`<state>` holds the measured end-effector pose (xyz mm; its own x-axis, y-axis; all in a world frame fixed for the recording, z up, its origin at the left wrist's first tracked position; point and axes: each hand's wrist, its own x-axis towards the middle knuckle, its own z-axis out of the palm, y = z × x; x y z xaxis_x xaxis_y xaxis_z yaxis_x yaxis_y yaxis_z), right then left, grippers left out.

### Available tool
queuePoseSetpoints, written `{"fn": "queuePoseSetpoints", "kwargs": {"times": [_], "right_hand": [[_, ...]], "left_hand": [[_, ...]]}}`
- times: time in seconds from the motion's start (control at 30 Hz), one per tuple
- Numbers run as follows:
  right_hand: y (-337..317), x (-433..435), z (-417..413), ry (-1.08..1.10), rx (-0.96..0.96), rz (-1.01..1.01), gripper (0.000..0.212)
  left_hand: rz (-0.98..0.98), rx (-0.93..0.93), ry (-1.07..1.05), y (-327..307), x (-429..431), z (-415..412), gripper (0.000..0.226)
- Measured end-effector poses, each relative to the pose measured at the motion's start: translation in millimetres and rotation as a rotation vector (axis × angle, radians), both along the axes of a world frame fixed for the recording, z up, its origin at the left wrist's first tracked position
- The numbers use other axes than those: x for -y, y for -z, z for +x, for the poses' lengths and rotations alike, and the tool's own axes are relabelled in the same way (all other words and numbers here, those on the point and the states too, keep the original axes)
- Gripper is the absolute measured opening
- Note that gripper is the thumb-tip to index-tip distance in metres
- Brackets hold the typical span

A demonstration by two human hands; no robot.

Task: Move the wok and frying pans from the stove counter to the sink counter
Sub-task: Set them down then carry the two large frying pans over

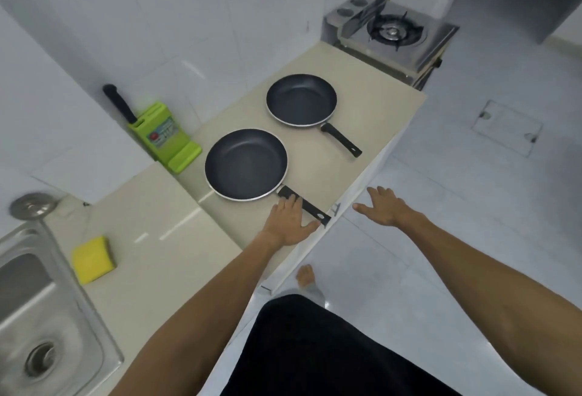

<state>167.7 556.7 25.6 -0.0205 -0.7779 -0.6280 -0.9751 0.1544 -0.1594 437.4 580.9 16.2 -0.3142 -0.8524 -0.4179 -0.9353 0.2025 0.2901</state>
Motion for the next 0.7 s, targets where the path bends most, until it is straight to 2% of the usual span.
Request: {"fn": "queuePoseSetpoints", "kwargs": {"times": [0.2, 0.43, 0.53, 0.7], "right_hand": [[-7.5, 98.3, -14.8, -0.103, 0.001, -0.005, 0.091], [-0.6, 192.2, -15.1, -0.277, -0.013, -0.003, 0.086], [3.9, 226.3, -4.2, -0.390, -0.028, 0.020, 0.086], [16.3, 271.8, 16.7, -0.537, 0.066, 0.006, 0.077]], "left_hand": [[-0.012, -0.005, -0.061, -8.3, 76.8, -25.2, 0.085], [0.001, 0.008, -0.251, -1.9, 125.7, -28.3, 0.088], [0.024, 0.004, -0.377, 3.6, 133.6, -31.1, 0.089], [0.052, -0.006, -0.649, 8.6, 135.2, -41.0, 0.089]]}}
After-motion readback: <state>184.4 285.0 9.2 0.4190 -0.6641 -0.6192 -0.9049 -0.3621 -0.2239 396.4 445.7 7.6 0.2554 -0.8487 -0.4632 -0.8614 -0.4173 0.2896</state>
